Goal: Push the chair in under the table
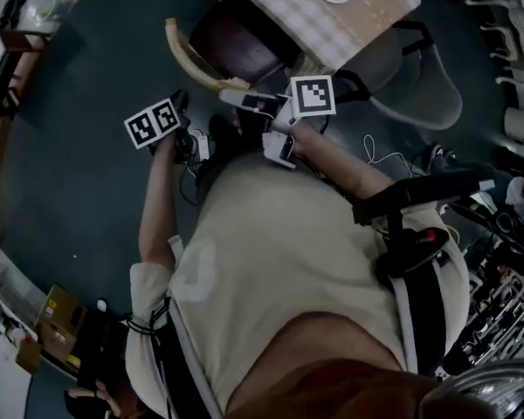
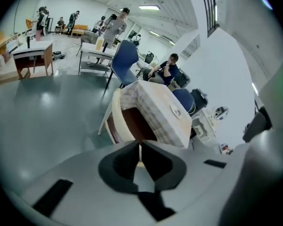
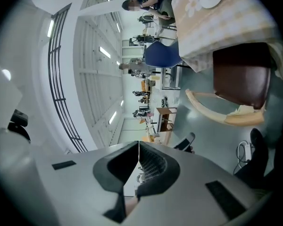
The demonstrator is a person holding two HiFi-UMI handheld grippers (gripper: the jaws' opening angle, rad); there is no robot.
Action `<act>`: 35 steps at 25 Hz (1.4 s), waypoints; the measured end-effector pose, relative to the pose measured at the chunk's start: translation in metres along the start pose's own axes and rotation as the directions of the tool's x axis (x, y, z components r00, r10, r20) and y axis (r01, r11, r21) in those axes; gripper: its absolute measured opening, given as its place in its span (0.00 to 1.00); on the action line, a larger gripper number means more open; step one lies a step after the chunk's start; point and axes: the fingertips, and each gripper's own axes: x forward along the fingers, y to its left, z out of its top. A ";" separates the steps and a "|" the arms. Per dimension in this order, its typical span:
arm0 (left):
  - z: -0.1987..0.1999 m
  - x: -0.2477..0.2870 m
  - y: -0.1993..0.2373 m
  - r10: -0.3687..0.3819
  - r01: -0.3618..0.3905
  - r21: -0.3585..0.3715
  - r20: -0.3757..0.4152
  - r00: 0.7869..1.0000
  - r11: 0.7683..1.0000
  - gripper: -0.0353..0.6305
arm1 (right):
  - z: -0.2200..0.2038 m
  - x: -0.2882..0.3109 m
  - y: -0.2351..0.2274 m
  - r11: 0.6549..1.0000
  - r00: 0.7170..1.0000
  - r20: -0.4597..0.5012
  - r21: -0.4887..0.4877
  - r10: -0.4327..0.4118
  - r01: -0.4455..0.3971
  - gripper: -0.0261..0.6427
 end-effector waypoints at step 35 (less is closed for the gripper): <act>0.051 -0.093 -0.203 -0.359 0.208 0.421 0.319 0.877 0.883 0.07 | -0.010 -0.085 0.052 0.963 0.966 0.049 -0.103 0.255 -0.249 0.06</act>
